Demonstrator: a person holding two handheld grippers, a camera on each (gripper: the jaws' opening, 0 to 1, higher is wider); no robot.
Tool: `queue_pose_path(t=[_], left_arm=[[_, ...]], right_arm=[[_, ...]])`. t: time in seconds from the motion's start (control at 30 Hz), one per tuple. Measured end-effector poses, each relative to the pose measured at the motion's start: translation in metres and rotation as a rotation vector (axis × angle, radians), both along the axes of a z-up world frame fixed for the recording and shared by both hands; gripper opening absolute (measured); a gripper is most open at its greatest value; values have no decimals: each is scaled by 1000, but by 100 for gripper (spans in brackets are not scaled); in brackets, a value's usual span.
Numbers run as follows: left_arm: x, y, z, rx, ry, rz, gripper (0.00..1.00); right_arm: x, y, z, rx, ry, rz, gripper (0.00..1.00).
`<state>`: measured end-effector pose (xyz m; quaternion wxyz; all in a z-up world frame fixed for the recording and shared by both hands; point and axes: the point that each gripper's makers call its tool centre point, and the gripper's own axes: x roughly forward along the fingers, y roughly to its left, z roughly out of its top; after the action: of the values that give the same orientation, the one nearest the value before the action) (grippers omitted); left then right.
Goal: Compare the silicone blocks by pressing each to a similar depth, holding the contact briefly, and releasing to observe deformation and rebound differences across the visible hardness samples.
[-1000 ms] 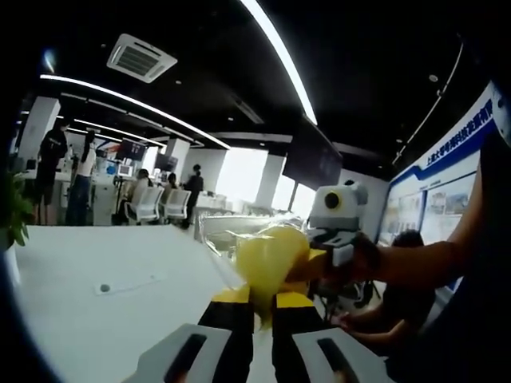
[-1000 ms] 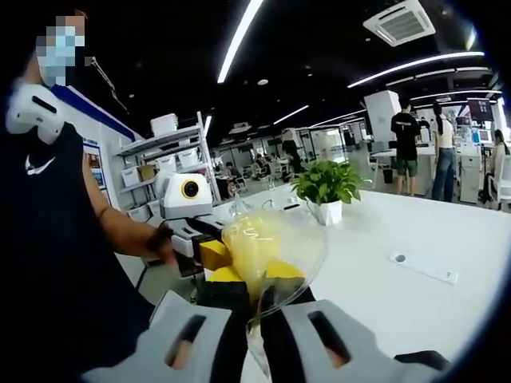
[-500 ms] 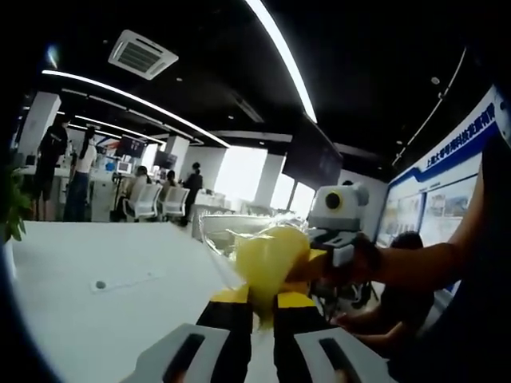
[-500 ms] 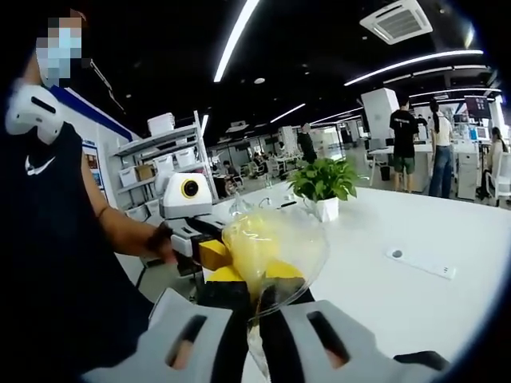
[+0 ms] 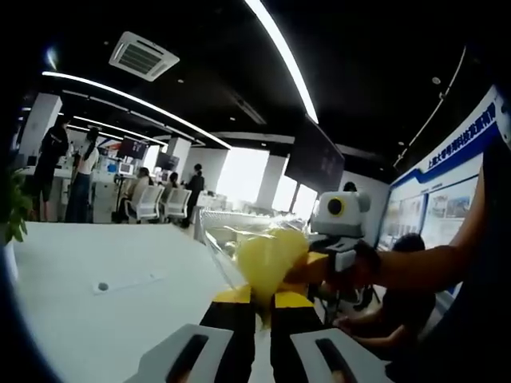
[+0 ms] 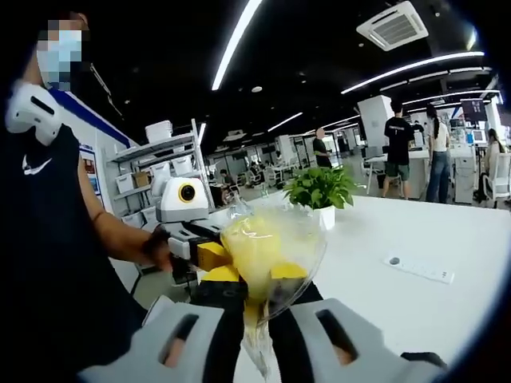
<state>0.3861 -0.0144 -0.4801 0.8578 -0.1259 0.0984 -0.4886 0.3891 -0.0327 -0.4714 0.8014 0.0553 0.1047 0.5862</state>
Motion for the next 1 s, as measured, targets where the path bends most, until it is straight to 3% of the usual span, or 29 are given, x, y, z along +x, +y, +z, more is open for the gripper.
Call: queue_pose_path(t=[0.07,0.13,0.33,0.4,0.8,0.87,1.0], left_arm=[[0,0,2,-11,3,-3,1],[-1,-1,4,-19,5,-4,1],[-1,-7,10,-21,8,-20,1],[-1,-8,10,-24,15,-25,1],[4,-15,13,-31,50,-45,1],[5,-16,14,-37,63,-48,1],[11,-18,13,-41,94,-51,1]], right_arm=[[1,0,3,-17,-18,-6,11],[1,0,6,-15,-13,-4,20],[21,-14,17,23,-18,-144,83],[28,-23,18,43,10,-193,97],[32,-62,15,-2,-38,-282,97],[33,-70,11,-44,-71,-307,97],[28,-83,2,-70,-77,-327,97]])
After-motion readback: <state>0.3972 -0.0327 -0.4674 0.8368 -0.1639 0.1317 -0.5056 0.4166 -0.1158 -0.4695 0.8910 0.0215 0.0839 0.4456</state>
